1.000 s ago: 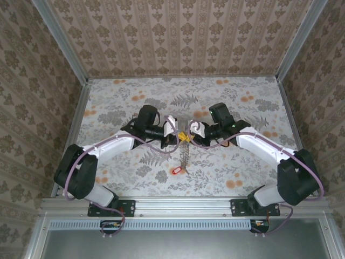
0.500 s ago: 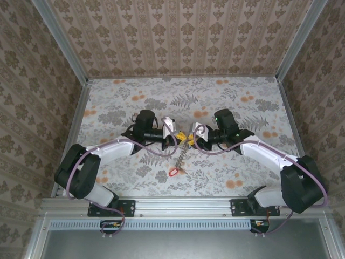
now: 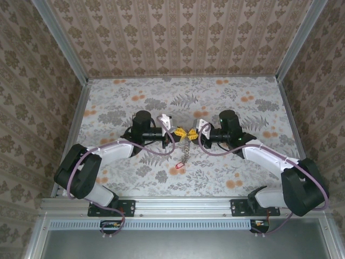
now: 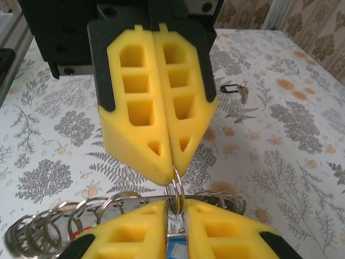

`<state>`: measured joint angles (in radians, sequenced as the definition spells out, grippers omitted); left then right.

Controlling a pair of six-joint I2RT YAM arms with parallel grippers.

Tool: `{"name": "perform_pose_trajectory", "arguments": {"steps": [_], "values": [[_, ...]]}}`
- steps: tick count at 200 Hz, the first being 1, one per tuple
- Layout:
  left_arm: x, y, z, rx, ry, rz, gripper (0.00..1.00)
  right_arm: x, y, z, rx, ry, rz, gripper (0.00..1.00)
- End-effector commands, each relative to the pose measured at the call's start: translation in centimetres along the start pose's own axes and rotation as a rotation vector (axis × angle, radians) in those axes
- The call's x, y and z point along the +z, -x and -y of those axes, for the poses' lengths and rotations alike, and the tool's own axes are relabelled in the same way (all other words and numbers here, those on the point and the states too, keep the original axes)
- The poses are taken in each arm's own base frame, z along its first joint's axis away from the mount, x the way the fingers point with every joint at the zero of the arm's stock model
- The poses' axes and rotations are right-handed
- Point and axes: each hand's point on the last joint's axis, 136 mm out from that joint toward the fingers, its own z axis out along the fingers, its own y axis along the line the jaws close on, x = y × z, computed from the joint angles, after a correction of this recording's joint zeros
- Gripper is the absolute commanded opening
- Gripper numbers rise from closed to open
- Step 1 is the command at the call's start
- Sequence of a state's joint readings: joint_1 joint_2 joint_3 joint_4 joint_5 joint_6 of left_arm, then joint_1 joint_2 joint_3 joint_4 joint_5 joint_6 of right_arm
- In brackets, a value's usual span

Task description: Put the keys on the keyring

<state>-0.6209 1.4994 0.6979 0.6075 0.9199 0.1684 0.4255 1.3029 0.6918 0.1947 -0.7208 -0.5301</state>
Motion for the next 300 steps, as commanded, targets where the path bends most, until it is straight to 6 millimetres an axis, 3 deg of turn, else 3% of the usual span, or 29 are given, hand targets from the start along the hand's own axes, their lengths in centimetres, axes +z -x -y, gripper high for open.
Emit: {"name": "perform_pose_trajectory", "arguments": {"steps": [1, 38, 111, 167, 199, 238, 300], "values": [[-0.3, 2.0, 0.0, 0.041, -0.003, 0.068, 0.0, -0.7, 1.6, -0.1, -0.011, 0.001, 0.073, 0.19], [-0.4, 2.4, 0.0, 0.045, -0.002, 0.076, 0.0, -0.5, 1.4, -0.2, -0.003, 0.013, 0.067, 0.13], [-0.4, 2.4, 0.3, 0.033, -0.019, 0.084, 0.0, -0.2, 2.1, -0.1, -0.003, 0.035, 0.098, 0.15], [-0.3, 1.9, 0.3, 0.02, -0.025, 0.056, 0.0, -0.2, 2.2, 0.0, -0.017, 0.039, 0.085, 0.0], [-0.2, 0.4, 0.3, 0.012, -0.027, -0.041, 0.13, -0.6, 1.9, -0.2, -0.05, 0.053, 0.022, 0.0], [-0.4, 0.0, 0.2, 0.027, -0.038, -0.124, 0.15, -1.1, 2.0, -0.7, -0.066, 0.096, -0.047, 0.0], [0.1, 1.1, 0.2, 0.051, -0.044, -0.102, 0.2, -1.4, 2.6, -1.1, -0.067, 0.129, -0.093, 0.0]]}}
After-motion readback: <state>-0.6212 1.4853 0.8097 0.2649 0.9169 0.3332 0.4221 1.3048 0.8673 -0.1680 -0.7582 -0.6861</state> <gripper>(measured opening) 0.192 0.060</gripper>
